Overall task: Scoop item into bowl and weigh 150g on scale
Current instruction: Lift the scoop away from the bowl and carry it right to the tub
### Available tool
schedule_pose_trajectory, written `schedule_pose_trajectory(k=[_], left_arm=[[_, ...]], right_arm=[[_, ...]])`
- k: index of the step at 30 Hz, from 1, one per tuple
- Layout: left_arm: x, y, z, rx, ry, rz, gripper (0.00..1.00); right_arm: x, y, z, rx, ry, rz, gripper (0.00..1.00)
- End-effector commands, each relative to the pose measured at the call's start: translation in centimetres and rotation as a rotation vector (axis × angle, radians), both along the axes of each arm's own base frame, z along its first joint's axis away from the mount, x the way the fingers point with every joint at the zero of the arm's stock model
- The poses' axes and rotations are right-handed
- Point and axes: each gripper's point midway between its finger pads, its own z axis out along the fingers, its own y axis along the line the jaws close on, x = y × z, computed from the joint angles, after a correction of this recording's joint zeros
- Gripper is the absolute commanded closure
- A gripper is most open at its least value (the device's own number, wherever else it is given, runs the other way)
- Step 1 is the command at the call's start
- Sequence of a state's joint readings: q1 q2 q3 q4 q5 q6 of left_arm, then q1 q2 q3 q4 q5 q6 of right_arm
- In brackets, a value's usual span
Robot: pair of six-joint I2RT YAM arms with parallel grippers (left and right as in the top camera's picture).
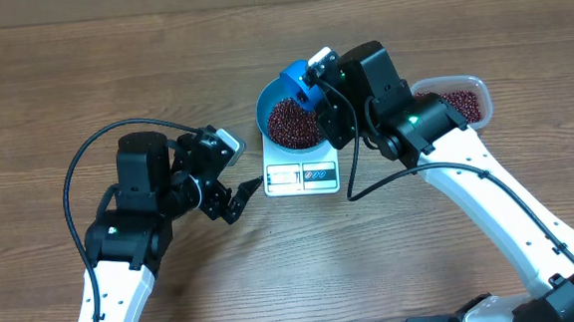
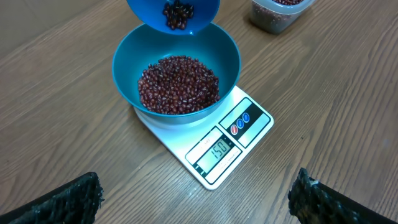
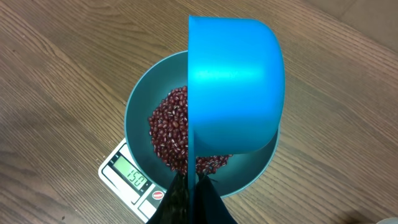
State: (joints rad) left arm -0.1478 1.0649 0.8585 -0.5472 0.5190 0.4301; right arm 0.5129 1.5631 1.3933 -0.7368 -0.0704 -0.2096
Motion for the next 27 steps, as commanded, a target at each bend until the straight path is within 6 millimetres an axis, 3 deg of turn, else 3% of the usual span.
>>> schedule_pose_trajectory(k=[1, 8, 18, 23, 27], left_arm=[[0.0, 0.2, 0.0, 0.009, -0.011, -0.004, 0.0], [0.0, 0.2, 0.0, 0.009, -0.011, -0.004, 0.0], [0.0, 0.2, 0.0, 0.009, -0.011, -0.004, 0.0], [0.0, 0.2, 0.0, 0.009, -0.011, -0.004, 0.0], [0.0, 0.2, 0.0, 0.009, -0.011, -0.004, 0.01]], right_arm=[[0.6, 0.3, 1.6, 0.022, -0.036, -0.013, 0.96], [0.6, 0.4, 1.7, 0.097, 0.016, -0.1, 0.96], [0.8, 2.1, 3.1, 0.29, 0.083, -0.175, 0.96], [2.4, 0.9, 4.0, 0.436, 0.138, -0.335, 0.96], [3.8, -1.2, 4.3, 0.509, 0.165, -0.434, 0.96]])
